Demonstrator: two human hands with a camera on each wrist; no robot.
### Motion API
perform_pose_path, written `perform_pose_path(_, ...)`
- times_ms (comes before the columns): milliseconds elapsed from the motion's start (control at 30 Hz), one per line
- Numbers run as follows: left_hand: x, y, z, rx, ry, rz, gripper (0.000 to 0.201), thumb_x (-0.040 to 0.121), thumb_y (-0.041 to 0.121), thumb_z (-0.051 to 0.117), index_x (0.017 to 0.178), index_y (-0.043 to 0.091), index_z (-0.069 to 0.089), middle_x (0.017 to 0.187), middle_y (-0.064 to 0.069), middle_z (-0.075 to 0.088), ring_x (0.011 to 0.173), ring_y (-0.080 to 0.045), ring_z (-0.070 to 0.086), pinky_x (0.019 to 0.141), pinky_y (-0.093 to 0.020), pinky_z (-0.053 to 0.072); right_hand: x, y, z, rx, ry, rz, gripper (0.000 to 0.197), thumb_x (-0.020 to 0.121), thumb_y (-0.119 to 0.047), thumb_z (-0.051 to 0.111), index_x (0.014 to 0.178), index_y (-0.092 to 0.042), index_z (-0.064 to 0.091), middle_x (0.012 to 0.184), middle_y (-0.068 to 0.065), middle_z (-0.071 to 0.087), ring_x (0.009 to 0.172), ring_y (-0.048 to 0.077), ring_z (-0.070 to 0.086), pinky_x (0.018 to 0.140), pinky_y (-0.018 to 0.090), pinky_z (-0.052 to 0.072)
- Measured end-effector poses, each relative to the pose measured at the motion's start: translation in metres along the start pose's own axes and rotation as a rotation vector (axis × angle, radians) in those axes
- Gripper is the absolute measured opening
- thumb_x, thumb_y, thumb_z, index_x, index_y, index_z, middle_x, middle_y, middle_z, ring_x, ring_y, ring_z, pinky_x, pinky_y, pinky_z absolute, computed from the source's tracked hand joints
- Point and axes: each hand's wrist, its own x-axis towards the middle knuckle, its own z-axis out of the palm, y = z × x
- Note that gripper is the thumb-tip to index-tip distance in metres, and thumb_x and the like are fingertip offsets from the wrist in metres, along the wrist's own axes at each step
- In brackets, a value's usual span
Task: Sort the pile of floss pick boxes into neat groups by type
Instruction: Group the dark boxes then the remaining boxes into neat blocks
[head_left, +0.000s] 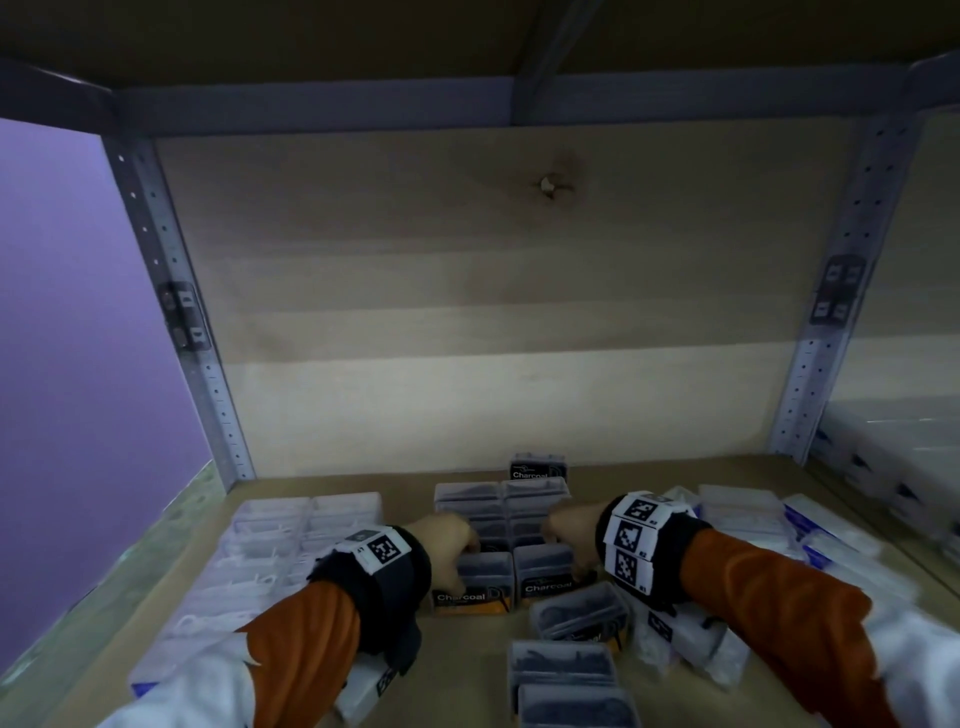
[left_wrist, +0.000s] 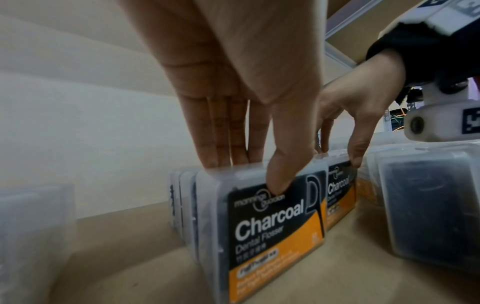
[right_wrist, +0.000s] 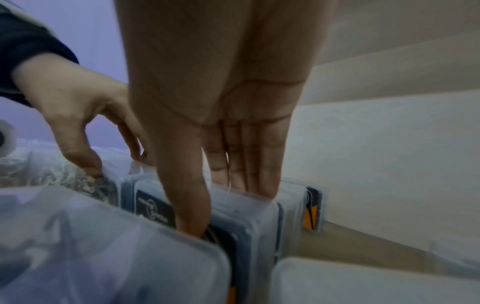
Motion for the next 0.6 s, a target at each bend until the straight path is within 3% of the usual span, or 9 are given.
perform_pose_path(167, 0.0037, -0.0003, 0.0008, -0.015, 0.019, -0.008, 0.049, 0.087, 0.020, 0.064, 0.132, 0.005, 0.050, 0.130, -0.013, 0.054, 0.115, -0.030, 0.055, 0.089, -0.034, 0.046, 0.0018, 0.0012, 0.0023, 0.023, 0.008, 0.003, 0.049, 0.090, -0.014, 0.061, 0.130, 0.010, 0.048, 0.133, 0.029, 0.050, 0.117, 0.042, 0.053, 0.093, 0.048, 0.049)
perform_pose_path(300, 0.0057, -0.0031, 0.0022, -0.050, 0.020, -0.007, 0.054, 0.088, 0.021, 0.063, 0.137, 0.007, 0.046, 0.136, -0.010, 0.051, 0.120, -0.027, 0.052, 0.092, -0.031, 0.044, 0.0009, 0.0019, 0.0031, 0.044, 0.005, -0.003, 0.048, 0.091, -0.013, 0.060, 0.132, 0.007, 0.045, 0.131, 0.026, 0.051, 0.113, 0.040, 0.056, 0.080, 0.036, 0.049)
perform_pose_path(433, 0.0067, -0.0062, 0.0024, -0.072, 0.012, 0.001, 0.055, 0.090, 0.022, 0.060, 0.141, 0.008, 0.043, 0.141, -0.009, 0.047, 0.126, -0.025, 0.048, 0.097, -0.029, 0.042, 0.0016, 0.0009, 0.0016, -0.010, 0.007, -0.011, 0.048, 0.091, -0.013, 0.060, 0.130, 0.010, 0.047, 0.133, 0.028, 0.050, 0.118, 0.040, 0.053, 0.094, 0.043, 0.047)
perform_pose_path(600, 0.0065, -0.0068, 0.0013, -0.070, 0.010, 0.008, 0.053, 0.092, 0.022, 0.058, 0.140, 0.008, 0.044, 0.143, -0.007, 0.046, 0.126, -0.024, 0.048, 0.097, -0.030, 0.041, 0.0007, 0.0018, 0.0022, -0.003, 0.006, -0.002, 0.048, 0.091, -0.012, 0.060, 0.131, 0.009, 0.046, 0.132, 0.027, 0.050, 0.116, 0.040, 0.054, 0.092, 0.043, 0.049)
